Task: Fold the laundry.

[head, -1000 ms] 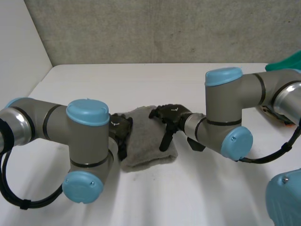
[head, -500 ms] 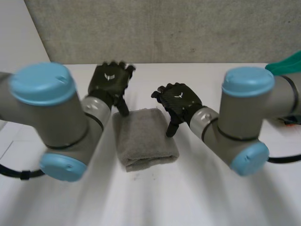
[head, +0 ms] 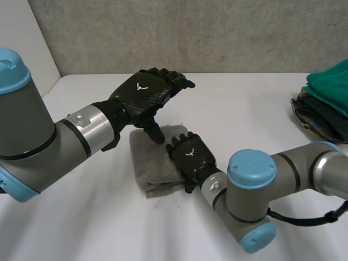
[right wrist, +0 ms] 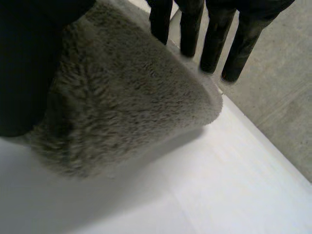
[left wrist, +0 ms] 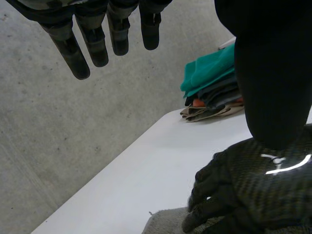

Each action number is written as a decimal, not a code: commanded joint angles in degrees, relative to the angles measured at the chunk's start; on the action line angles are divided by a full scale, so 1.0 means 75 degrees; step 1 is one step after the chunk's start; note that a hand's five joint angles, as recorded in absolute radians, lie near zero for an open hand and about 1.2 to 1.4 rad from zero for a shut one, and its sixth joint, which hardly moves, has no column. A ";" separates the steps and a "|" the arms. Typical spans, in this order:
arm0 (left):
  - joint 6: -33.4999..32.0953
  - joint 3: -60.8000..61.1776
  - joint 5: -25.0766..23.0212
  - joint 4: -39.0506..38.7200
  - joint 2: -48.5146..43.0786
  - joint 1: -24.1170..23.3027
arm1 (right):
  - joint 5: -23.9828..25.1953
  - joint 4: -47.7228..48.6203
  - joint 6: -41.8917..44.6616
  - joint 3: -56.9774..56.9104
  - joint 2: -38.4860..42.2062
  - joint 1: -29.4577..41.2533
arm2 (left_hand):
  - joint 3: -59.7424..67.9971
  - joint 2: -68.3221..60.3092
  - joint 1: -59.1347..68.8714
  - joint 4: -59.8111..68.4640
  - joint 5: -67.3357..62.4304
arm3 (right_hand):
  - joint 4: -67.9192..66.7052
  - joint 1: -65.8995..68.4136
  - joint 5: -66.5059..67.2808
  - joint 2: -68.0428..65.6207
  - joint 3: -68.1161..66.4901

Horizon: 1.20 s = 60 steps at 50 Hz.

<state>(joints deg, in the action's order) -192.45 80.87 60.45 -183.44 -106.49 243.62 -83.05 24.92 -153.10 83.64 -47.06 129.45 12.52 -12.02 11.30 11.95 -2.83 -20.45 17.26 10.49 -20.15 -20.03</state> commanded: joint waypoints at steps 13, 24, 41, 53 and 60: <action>0.0019 0.0022 0.0050 -0.0046 0.0112 0.0025 | 0.0596 -0.0041 -0.0012 -0.1624 0.0744 -0.0022 | 0.0163 -0.0231 0.0327 0.0239 -0.0122 | -0.7940 0.8365 0.7934 -0.7980 -0.7996; 0.0066 -0.0001 0.0178 -0.0069 0.0499 0.0271 | 0.0877 0.0064 0.0152 -0.1893 -0.0064 -0.1040 | 0.0163 -0.0231 0.0327 0.0239 -0.0122 | -0.7940 0.8365 0.7934 -0.7980 -0.7996; 0.0101 0.0010 0.0354 -0.0069 0.0651 0.0342 | 0.1979 0.0299 -0.0011 -0.4610 -0.1014 -0.3606 | 0.0118 -0.0186 0.0282 0.0194 -0.0077 | -0.7940 0.8365 0.7934 -0.7980 -0.7996; 0.0101 0.0057 0.0354 -0.0057 0.0663 0.0295 | 0.3056 0.0357 -0.1921 -0.5106 -0.0593 -0.6360 | 0.0140 -0.0208 0.0304 0.0217 -0.0099 | -0.7940 0.8365 0.7934 -0.7980 -0.7996; 0.0089 0.0128 0.0354 -0.0069 0.0675 0.0225 | 0.4380 0.1316 -0.2297 -0.3782 0.0040 -0.7848 | 0.0141 -0.0208 0.0304 0.0217 -0.0099 | -0.7940 0.8365 0.7934 -0.7980 -0.7996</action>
<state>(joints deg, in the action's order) -191.71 81.39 63.15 -183.90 -101.50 245.66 -57.89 28.80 -168.64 47.45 -50.52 78.64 12.50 -12.02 11.30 11.91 -2.83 -68.13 52.54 53.53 -66.76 -66.06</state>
